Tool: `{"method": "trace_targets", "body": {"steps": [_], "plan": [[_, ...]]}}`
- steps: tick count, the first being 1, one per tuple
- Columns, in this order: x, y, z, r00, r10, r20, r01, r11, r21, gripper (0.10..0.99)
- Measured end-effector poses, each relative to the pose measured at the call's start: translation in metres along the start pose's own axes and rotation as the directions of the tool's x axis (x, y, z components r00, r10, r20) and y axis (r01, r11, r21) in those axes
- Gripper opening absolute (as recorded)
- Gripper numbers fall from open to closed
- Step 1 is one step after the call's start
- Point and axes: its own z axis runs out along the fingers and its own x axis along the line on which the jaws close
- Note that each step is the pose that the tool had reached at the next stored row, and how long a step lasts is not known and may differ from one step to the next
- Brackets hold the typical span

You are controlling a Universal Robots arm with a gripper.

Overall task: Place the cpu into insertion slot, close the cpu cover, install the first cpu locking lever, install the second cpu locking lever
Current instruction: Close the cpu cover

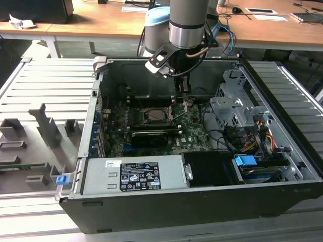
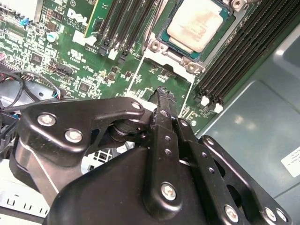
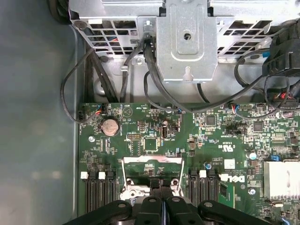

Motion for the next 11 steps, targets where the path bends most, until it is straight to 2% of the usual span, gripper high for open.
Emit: {"method": "trace_targets", "body": {"steps": [11], "plan": [[0.0000,0.0065,0.0004,1.0000,0.000,0.0000,0.000,1.0000,0.000,0.106]]}}
